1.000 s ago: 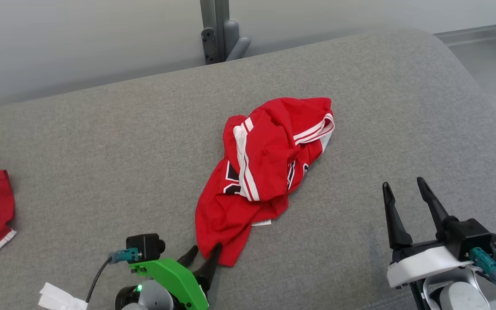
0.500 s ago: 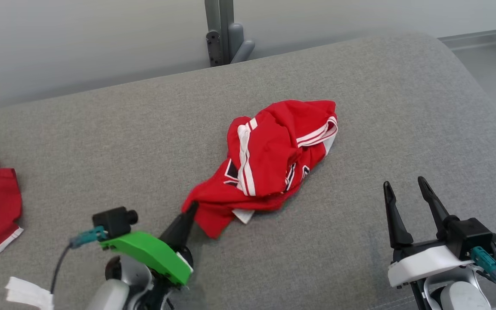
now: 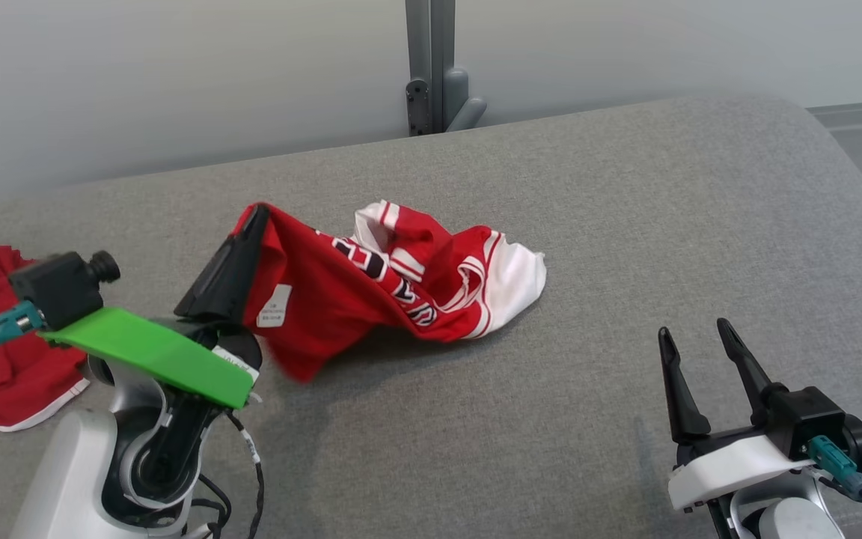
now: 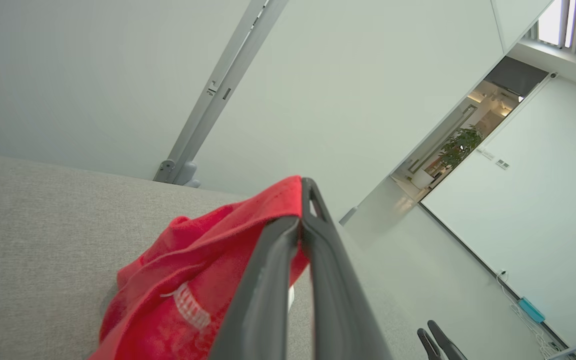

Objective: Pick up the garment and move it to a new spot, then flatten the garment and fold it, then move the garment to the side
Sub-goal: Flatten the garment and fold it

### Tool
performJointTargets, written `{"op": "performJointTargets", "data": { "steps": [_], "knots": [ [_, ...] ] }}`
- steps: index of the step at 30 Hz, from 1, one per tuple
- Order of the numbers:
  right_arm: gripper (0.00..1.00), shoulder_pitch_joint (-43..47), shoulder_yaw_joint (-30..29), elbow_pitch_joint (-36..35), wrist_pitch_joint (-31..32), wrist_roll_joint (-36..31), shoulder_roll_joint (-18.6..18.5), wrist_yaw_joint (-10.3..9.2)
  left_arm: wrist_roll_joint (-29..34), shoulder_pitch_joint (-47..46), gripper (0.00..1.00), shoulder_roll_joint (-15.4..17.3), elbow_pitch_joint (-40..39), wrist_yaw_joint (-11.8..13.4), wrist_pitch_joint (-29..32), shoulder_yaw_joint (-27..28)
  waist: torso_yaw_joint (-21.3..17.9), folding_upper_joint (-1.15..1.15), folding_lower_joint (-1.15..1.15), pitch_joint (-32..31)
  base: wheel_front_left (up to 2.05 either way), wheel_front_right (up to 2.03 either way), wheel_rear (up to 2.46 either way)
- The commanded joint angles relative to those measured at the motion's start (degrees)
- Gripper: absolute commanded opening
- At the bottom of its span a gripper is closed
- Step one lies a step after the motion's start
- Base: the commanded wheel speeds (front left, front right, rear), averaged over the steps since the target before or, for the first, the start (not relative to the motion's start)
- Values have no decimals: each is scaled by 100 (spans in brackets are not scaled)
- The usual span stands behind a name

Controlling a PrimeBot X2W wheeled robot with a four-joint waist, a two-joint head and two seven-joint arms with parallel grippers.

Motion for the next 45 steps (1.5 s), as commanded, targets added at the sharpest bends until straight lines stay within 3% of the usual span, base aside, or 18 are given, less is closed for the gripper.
{"op": "performJointTargets", "data": {
  "steps": [1, 7, 11, 15, 20, 30, 41, 42, 43, 44, 45],
  "knots": [
    [100, 64, 16, 17, 1, 45, -14, -4, 6, -122, 0, 29, -220, 87, 58, 30, 58, 0, 0, -93, 0, 0, 0],
    [100, 87, 78, 29, 0, 70, -14, -4, -199, -180, 0, -100, -1329, 349, 453, -223, 17, 0, 0, -169, 0, 0, 0],
    [100, 75, 94, 23, 1, 98, -14, -4, -370, -198, 0, -264, -1643, 508, 593, -330, -65, 0, 0, -132, 0, 0, 0],
    [100, 1, 90, -18, 0, 118, -13, -4, -446, -146, 0, -330, -1383, 670, 646, -320, -176, 0, 0, -1, 0, 0, 0],
    [100, -36, 64, -44, 1, 141, -13, -4, -434, 257, 0, -160, -362, 817, 499, -54, -276, 0, 0, 196, 0, 0, 0],
    [100, -70, -75, -99, 0, 84, -12, -4, -612, 1060, 0, 122, 2056, 551, 151, 355, -142, 0, 0, 483, 0, 0, 0],
    [100, -160, -7, -25, 0, 14, -14, -4, -767, 941, 0, 106, 3203, -7, -450, 710, 300, 0, 0, 449, 0, 0, 0],
    [100, -158, -6, -17, 1, 8, -13, -4, -800, 914, 4, 82, 3246, -45, -478, 734, 333, 0, 0, 437, 0, 0, 0],
    [100, -158, -6, -10, 0, 2, -13, -4, -792, 897, 18, 77, 3277, -76, -509, 737, 362, 0, 0, 426, 0, 0, 0],
    [100, -153, -3, -3, 1, 0, -13, -4, -770, 877, 40, 83, 3303, -105, -551, 743, 387, 0, 0, 409, 0, 0, 0],
    [100, -132, 0, 4, 0, -1, -14, -4, -744, 861, 97, 81, 3325, -105, -607, 757, 411, 0, 0, 382, 0, 0, 0]
  ]
}}
